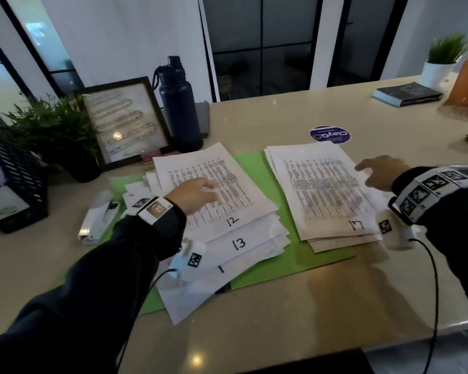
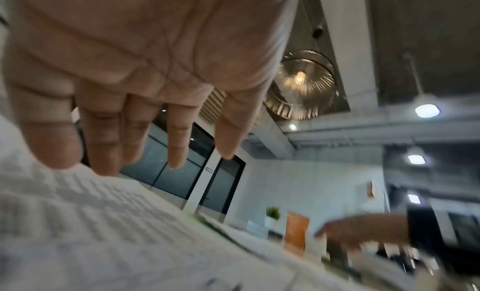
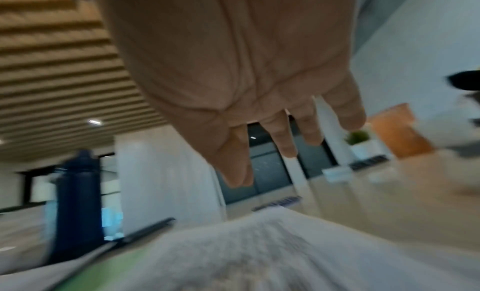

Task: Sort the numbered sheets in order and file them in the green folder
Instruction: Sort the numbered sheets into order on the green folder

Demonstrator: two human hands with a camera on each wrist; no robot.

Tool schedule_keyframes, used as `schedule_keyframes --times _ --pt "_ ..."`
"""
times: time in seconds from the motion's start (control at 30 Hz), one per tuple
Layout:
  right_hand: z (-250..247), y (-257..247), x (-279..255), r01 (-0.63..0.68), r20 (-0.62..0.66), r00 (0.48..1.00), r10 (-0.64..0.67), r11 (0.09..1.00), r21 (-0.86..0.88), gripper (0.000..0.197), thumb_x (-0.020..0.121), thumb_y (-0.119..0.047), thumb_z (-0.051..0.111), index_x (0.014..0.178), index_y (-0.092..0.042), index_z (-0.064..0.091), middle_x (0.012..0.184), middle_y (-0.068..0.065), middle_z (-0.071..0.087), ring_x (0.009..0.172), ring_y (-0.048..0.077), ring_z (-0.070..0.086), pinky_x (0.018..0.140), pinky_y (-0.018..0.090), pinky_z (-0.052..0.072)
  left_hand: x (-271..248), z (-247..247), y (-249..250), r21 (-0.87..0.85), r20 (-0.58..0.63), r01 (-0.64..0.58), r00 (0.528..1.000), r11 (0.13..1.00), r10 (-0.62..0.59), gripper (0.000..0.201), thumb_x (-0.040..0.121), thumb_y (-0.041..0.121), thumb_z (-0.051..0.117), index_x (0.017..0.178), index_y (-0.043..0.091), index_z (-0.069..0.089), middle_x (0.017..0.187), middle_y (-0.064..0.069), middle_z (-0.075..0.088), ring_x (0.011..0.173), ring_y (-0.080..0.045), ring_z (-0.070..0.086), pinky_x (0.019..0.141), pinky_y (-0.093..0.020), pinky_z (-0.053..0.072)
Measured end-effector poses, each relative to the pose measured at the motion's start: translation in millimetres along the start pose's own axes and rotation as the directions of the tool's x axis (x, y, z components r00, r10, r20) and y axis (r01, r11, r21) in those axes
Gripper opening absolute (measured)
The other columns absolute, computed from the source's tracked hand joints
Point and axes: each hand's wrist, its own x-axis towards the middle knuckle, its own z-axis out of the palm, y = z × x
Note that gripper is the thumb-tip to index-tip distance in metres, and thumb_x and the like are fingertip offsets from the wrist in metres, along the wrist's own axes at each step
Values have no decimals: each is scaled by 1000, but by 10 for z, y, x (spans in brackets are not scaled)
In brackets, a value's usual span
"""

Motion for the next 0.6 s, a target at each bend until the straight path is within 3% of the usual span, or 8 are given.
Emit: schedule_keyframes --times 0.07,0.13,0.2,0.27,0.37,0.5,0.6 --pt "-100 -286 -115 148 -1 989 -148 987 60 42 90 -22 57 131 -24 50 137 11 47 118 30 49 97 34 38 -164 -16 -70 200 94 -68 994 977 50 48 88 36 59 132 22 46 145 -1 40 127 -19 44 103 -30 34" --pt "-116 -675 -353 242 126 945 -301 905 349 36 91 -23 57 127 -21 52 128 9 53 108 25 52 91 34 42 -343 75 -64 407 295 -202 952 891 81 66 87 46 56 142 22 31 150 -2 32 131 -20 38 107 -31 31" --pt "-26 -1062 -642 131 308 858 -412 754 644 34 93 -18 53 126 -17 49 112 9 53 95 25 52 81 35 47 -492 227 -68 525 423 -321 902 788 85 86 84 55 56 149 19 11 156 -3 16 140 -21 24 114 -34 23" --pt "154 -1352 -829 85 380 810 -446 731 677 39 93 -22 54 130 -15 45 109 8 51 93 25 51 78 34 46 -577 351 -105 591 439 -346 896 729 70 104 76 63 59 149 21 -2 157 -8 7 142 -26 18 114 -41 23" --pt "413 -1601 -841 177 301 873 -384 824 538 55 92 -34 54 141 -20 34 138 10 44 118 27 49 88 30 40 -602 423 -207 617 395 -278 919 737 16 116 68 71 61 148 23 -9 157 -12 -4 144 -31 7 115 -47 19" --pt "453 -1697 -775 79 203 940 -275 752 654 66 93 -24 51 148 -14 17 146 16 36 117 28 48 68 23 37 -615 463 -198 598 388 -193 919 778 -71 122 62 77 59 146 28 -15 156 -9 -17 144 -33 -8 115 -53 12" --pt "406 -1710 -773 -7 263 941 -215 762 647 69 92 -24 52 149 -10 15 151 15 28 129 31 38 84 26 33 -633 507 -173 603 377 -172 922 779 -89 126 60 77 61 146 27 -16 155 -7 -22 143 -31 -14 113 -56 10"
